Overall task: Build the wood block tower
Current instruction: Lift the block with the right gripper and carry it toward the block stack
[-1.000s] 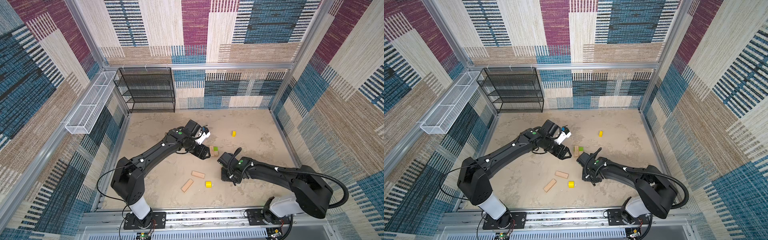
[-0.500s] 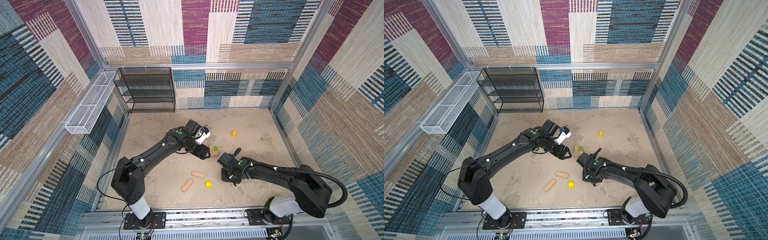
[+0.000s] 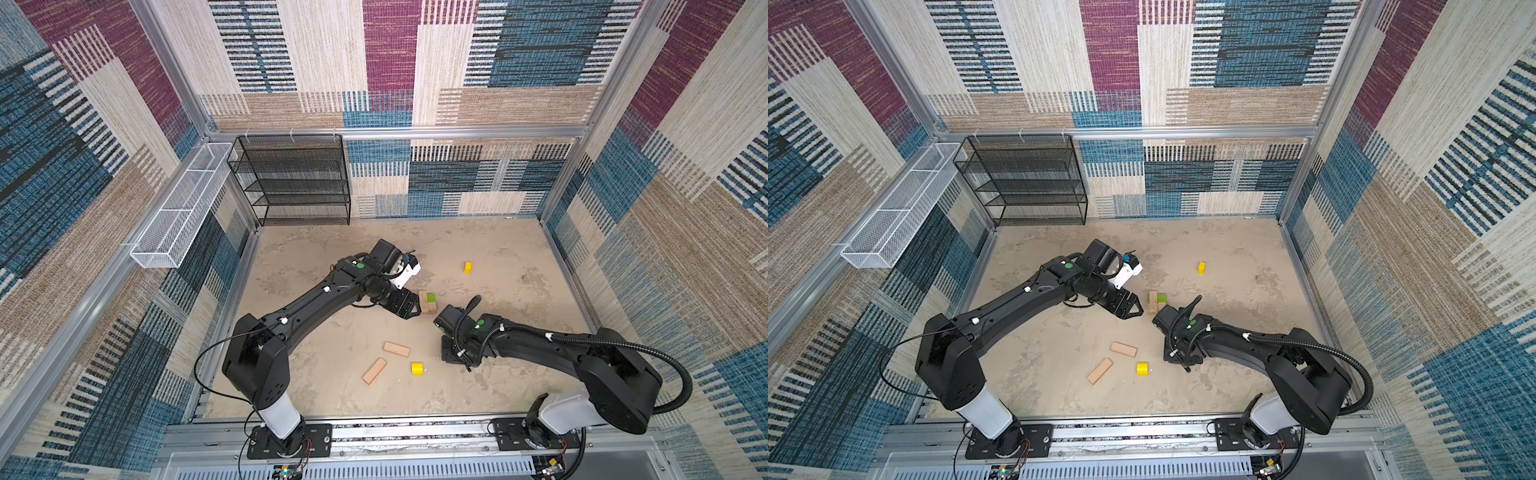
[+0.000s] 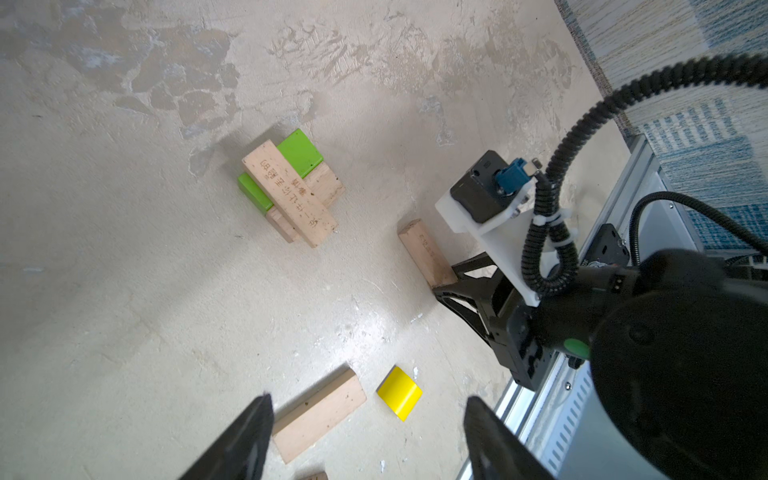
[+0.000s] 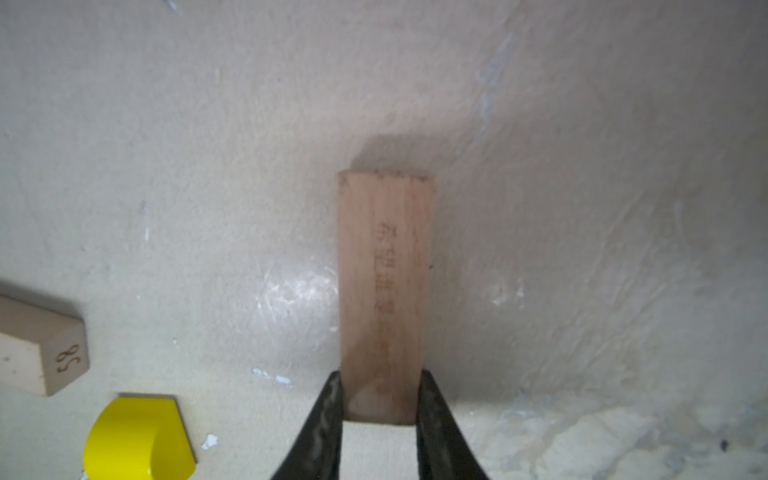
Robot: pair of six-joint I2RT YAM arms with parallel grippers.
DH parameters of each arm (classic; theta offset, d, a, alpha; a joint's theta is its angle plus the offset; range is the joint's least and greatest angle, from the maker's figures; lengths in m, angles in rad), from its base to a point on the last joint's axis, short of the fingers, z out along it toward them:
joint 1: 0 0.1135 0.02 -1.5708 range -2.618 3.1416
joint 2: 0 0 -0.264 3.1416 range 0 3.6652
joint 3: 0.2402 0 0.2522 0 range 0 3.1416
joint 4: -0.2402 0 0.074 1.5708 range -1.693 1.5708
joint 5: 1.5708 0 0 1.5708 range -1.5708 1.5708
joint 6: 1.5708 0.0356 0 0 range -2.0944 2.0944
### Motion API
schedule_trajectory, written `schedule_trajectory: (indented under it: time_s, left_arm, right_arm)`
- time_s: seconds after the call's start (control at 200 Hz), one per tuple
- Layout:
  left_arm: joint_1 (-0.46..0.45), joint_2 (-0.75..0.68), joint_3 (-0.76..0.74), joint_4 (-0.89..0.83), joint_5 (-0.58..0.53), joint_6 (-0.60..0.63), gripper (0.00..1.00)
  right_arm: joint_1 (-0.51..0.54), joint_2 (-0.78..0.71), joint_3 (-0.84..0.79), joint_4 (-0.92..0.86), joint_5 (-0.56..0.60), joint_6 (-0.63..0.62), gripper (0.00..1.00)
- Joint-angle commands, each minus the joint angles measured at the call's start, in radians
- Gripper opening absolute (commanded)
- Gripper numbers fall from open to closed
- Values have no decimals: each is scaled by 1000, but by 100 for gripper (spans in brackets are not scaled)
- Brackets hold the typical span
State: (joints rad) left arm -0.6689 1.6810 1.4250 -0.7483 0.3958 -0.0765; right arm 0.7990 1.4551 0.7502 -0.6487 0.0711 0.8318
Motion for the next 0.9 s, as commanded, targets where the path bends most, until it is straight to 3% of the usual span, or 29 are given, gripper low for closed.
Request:
schedule_trajectory:
  time_s: [0.0,0.135,0.726,0.897]
  left_arm:
    - [0,3,8,-13,1,6,77]
    - [0,1,8,-15,-3,7,77]
    - [4,12,14,-22,-9,5,77]
    - [3,17,17,-21,6,1,77]
  right_arm:
    - [3,5,3,15,-8,-6,16]
    - [3,-13,-12,16,-5,3,0]
    - [2,-90,53,-31,152,-58,0]
    - [3,-121,56,-1,136,-72,0]
